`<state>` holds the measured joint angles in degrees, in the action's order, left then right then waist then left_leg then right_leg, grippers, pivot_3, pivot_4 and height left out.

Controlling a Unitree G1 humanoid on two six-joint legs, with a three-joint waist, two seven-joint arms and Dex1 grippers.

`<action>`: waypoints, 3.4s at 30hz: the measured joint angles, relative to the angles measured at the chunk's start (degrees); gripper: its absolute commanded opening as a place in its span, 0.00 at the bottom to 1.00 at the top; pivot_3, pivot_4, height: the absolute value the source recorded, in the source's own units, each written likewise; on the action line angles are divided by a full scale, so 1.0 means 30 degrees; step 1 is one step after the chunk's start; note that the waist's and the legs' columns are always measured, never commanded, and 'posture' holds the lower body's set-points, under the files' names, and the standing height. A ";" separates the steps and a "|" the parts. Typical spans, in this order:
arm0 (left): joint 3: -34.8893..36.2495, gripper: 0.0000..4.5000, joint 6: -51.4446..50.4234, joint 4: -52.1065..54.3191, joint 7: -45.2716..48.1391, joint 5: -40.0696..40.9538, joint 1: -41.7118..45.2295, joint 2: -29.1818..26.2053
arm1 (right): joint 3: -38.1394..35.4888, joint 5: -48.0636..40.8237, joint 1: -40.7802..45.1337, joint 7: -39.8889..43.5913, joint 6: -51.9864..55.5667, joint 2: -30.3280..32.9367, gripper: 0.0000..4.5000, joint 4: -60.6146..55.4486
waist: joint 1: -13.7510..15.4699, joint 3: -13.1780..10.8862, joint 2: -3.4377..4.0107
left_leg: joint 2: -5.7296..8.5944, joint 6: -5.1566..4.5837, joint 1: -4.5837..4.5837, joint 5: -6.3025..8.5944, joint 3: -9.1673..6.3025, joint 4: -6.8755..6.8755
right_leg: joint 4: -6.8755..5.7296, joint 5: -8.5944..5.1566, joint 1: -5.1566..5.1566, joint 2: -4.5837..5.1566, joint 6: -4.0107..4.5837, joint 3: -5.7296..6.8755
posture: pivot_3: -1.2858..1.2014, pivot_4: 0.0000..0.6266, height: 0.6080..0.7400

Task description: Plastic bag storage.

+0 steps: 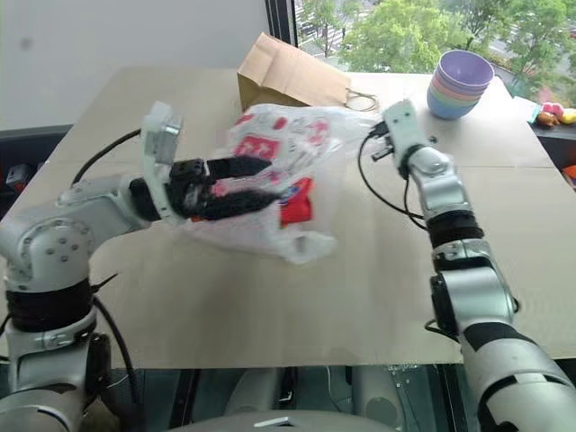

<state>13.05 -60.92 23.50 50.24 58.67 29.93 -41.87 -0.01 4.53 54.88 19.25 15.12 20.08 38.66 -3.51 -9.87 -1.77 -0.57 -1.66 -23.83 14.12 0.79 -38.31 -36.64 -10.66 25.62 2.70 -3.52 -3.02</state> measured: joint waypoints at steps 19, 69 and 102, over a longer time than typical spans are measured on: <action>-0.2120 1.00 -0.5246 -0.1441 -1.2195 0.4282 -0.2796 0.6012 | -0.0731 -0.0743 -0.7175 -0.1586 1.2136 0.0021 0.00 -1.5610 | 0.0490 -0.0010 0.0053 | -0.0003 -0.0057 0.0177 -0.0030 0.0022 -0.0115 | -0.0014 -0.0022 -0.0250 -0.0015 -0.0004 0.0036 | 0.52 0.24 1.00; -0.0582 0.73 -0.3670 -0.8427 -1.3068 0.8715 0.4509 0.4744 | -0.6579 -1.0489 0.5674 -0.1574 1.5489 0.1854 0.00 -1.0463 | 0.0423 -0.0081 0.0122 | 0.0030 0.0022 -0.0343 -0.0078 -0.0125 0.0173 | 0.0175 0.0004 0.0206 0.0179 -0.0015 0.0216 | 0.52 0.24 1.00; 0.0672 0.24 0.1781 -0.8944 -2.7046 1.0798 0.4958 1.0890 | -0.7306 -1.2737 0.4355 -0.4170 1.7471 0.0482 0.00 -1.4456 | 0.0832 -0.0069 0.0210 | 0.0083 -0.0045 -0.0107 -0.0057 -0.0014 -0.0031 | 0.0016 -0.0001 0.0003 0.0087 -0.0002 0.0176 | 0.52 0.24 1.00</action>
<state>15.06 -55.58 -3.33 -30.90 91.06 44.80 -9.20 -21.92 -33.68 67.95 6.74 67.54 21.53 -4.71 -1.01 -10.07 -1.14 -0.32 -1.79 -24.15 13.95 0.75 -38.40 -36.59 -10.66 25.63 2.96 -3.53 -2.49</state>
